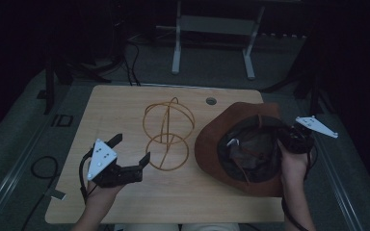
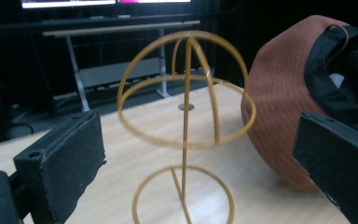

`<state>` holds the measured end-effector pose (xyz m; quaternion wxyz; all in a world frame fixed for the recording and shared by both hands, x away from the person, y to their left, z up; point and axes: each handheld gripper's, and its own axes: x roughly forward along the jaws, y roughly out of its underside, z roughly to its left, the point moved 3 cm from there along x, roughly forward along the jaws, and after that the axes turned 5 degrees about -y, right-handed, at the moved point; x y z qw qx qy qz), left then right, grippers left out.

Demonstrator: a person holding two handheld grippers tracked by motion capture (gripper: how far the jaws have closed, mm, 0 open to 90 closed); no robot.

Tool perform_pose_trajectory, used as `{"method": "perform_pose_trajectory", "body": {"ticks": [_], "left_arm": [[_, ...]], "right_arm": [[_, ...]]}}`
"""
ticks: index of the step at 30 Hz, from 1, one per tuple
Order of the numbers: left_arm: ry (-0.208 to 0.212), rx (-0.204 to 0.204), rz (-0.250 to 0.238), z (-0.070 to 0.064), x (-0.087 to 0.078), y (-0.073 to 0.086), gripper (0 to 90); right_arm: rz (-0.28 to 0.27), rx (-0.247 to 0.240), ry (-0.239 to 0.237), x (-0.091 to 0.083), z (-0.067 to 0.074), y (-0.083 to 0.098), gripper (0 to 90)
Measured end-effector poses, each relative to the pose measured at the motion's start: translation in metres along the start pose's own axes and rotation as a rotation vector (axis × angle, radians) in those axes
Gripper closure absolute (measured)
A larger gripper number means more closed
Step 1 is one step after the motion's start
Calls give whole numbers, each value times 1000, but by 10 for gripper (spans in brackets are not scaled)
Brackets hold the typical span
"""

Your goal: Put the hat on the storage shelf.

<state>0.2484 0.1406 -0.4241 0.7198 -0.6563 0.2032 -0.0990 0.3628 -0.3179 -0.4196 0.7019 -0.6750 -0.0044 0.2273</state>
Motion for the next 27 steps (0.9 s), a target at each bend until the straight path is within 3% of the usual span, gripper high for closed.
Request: {"method": "perform_pose_trajectory", "body": {"ticks": [7,13,14,15,20,27], "left_arm": [[59,4,12,-18,26,-18,50],[149,26,47,-47,58,-29,50],[149,26,47,-47,58,-29,50],[177,33,57,-59,69,-33,50],[232,66,77,-88,90,-39,50],[288,114,93,-132,124,-44,62]], "right_arm": [[-1,-3,-18,-1,3,-1,839],[-4,-15,-29,-2,7,-2,840],[-4,-15,-29,-2,7,-2,840],[-7,-13,-33,-3,8,-3,839],[-7,-30,-43,-5,12,-4,839],[-2,-34,-55,-6,13,-3,839]]}}
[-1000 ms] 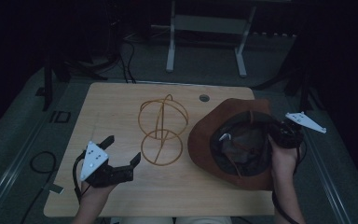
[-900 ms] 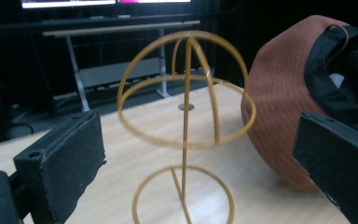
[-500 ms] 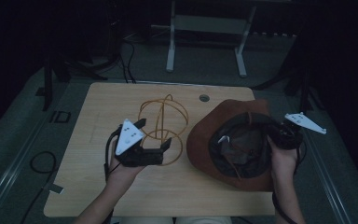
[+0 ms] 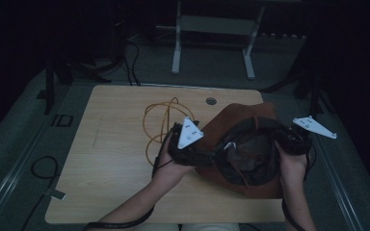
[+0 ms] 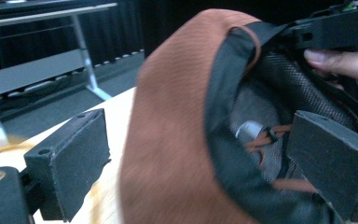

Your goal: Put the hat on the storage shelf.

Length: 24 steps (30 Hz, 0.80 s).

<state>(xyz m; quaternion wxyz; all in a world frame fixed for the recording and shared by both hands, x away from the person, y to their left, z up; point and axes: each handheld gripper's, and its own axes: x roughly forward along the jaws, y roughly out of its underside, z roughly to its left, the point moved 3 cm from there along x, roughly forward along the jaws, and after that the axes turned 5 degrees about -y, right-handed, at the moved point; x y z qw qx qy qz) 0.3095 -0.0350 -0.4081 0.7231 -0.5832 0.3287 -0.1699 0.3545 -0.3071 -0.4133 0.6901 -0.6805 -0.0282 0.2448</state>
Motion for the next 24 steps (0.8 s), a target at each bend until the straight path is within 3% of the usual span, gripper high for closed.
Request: {"method": "perform_pose_trajectory", "body": {"ticks": [5,9,12,15,17,21,24], "left_arm": [[11,54,37,-13,32,-6,64],[8,52,50,-18,52,-10,76],[-13,69,64,-21,65,-10,121],[-64,99,116,-25,77,-7,147],[-123,115,140,-24,84,-5,152],[-165,112,175,-19,93,-2,250],[-180,114,172,-17,95,-2,489]], "right_arm": [[0,-2,1,-2,-1,1,839],[0,-5,4,-6,-3,1,839],[-2,-5,7,-8,-5,0,839],[-1,-9,2,-10,-4,0,839],[-4,-13,-2,-11,-2,-1,839],[-9,-27,-14,-12,4,-2,839],[-6,-39,-16,-11,10,-2,839]]}}
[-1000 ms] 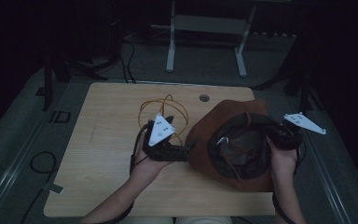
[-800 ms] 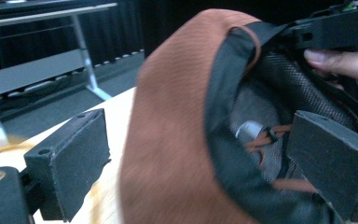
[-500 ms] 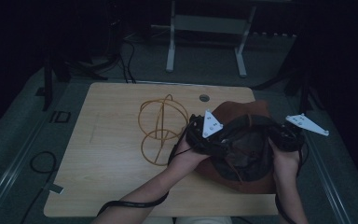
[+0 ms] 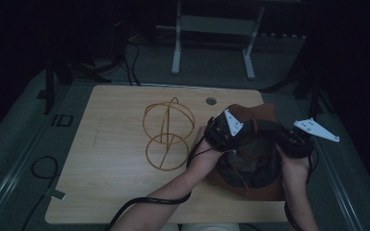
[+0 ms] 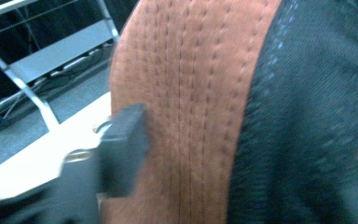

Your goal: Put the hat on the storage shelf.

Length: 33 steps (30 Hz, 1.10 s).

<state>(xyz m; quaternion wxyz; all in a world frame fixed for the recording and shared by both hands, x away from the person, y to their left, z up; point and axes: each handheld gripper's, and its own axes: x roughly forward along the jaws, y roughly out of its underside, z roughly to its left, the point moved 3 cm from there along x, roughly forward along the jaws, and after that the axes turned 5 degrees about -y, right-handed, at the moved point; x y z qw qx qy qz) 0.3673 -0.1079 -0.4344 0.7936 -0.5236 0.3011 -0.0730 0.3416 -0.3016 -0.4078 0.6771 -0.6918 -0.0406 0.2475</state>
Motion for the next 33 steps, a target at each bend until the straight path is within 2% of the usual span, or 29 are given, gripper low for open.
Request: {"method": "perform_pose_trajectory", "body": {"ticks": [1,4,7,12,17,18,21,22,24,27,29,31,33], "left_arm": [[-11,-7,-4,1,0,0,593],[-23,-31,-15,5,-1,0,774],[-32,-40,-23,7,-2,-1,857],[-47,-17,-51,9,-7,-4,865],[-66,0,-93,10,-15,-14,867],[-59,0,-98,10,-16,-15,867],[-74,4,-117,11,-19,-19,867],[-81,-1,-121,12,-20,-19,867],[-87,-9,-146,14,-22,-19,866],[-71,1,-214,15,-30,-18,865],[-60,0,-242,16,-35,-15,865],[-41,-6,-256,18,-39,-14,865],[-28,-21,-267,20,-43,-11,865]], "right_arm": [[2,-7,5,1,1,1,838],[10,-11,5,2,5,4,837],[16,-11,0,5,10,9,836],[10,-9,-3,2,13,15,797],[-13,-18,-21,-11,16,21,650],[-16,-16,-28,-14,17,22,614],[-12,-15,-62,-25,18,26,515],[-23,2,-94,-31,18,29,500],[-29,13,-109,-40,17,32,443],[-49,16,-130,-57,11,36,405],[-48,-22,-116,-65,4,36,395],[-46,-29,-123,-70,-5,36,396],[-41,-33,-92,-74,-14,35,408]]}}
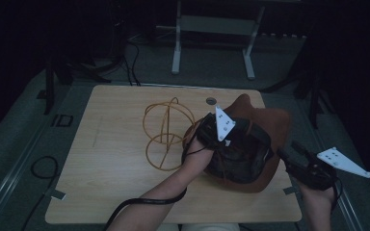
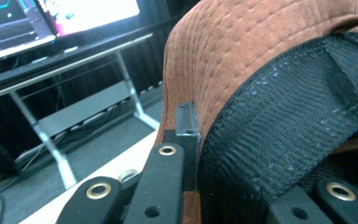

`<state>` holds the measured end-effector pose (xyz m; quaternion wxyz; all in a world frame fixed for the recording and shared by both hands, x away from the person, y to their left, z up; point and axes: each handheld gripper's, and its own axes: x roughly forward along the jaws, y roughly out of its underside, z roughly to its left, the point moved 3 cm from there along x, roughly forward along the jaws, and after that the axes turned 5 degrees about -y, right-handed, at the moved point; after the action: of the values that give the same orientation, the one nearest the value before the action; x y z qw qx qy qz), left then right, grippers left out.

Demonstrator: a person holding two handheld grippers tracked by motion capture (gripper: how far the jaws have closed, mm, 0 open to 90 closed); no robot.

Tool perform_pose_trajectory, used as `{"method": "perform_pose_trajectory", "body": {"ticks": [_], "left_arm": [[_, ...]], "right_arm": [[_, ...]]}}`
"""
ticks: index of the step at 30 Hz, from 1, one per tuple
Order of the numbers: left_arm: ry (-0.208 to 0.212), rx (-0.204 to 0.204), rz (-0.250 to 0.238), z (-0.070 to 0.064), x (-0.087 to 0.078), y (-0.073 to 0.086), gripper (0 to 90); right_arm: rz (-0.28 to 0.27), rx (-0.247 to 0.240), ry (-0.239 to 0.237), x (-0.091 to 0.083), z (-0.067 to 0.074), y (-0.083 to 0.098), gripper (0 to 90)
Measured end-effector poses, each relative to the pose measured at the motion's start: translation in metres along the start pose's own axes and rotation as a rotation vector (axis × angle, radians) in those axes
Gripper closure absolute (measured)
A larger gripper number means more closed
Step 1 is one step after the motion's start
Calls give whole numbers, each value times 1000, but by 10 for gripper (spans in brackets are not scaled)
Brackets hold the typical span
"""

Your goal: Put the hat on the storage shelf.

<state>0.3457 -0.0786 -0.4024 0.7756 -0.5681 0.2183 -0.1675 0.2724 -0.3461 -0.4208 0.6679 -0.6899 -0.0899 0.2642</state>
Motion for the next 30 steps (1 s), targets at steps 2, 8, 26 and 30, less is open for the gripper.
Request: {"method": "perform_pose_trajectory", "body": {"ticks": [2,8,26,30], "left_arm": [[28,-35,-15,3,-4,3,865],[165,-65,-108,10,-18,11,864],[596,-149,-436,20,-68,6,863],[654,-155,-454,25,-69,11,862]], "right_arm": [[-21,7,4,-7,-7,-1,416],[-41,-10,52,-20,-27,-5,429],[-39,-29,-10,-9,-8,-4,442],[-66,-64,-99,-10,17,-10,441]]}}
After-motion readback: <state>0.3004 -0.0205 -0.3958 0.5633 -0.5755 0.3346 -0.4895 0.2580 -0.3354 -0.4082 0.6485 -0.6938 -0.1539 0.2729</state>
